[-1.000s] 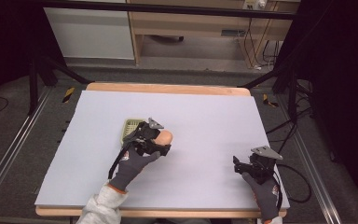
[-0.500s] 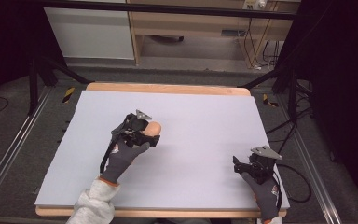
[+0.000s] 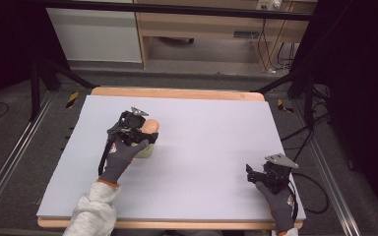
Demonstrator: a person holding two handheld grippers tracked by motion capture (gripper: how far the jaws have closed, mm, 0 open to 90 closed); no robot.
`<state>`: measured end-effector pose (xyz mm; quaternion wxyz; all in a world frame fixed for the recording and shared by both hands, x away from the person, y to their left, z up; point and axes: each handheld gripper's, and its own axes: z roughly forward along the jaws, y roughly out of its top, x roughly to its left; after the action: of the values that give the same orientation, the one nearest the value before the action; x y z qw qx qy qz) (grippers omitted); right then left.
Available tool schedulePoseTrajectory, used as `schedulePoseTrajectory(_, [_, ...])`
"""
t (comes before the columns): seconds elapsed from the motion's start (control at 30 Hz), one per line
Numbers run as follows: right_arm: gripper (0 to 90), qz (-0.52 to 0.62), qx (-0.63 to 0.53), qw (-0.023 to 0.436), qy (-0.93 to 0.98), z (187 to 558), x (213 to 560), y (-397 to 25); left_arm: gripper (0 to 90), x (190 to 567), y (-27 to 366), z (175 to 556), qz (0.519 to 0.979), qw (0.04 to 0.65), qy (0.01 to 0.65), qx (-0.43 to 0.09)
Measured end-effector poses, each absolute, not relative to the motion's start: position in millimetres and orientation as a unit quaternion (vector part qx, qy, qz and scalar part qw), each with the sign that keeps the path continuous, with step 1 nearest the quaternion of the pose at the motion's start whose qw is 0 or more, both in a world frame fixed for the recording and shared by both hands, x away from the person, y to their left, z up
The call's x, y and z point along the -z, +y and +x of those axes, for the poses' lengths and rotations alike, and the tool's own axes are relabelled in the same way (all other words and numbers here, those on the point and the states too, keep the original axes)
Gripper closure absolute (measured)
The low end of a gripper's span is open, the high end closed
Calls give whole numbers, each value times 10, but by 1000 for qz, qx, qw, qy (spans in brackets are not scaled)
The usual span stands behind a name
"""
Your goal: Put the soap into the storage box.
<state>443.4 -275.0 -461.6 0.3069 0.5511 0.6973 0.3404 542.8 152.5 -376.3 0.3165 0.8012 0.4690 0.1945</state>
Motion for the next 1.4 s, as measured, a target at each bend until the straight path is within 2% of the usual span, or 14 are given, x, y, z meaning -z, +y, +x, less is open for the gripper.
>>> schedulePoseTrajectory(0.27, [76,550,-341,306,698,4435,4621,-2750,316,3789,1620,5532,793,306,485,-207])
schedulePoseTrajectory(0.77, [76,542,-348,309,700,4424,4605,-2738,317,4109,1671,5725,792,282,507,-192])
schedulePoseTrajectory(1.4, [76,541,-347,310,701,4425,4607,-2728,317,4384,1700,5785,793,258,522,-181])
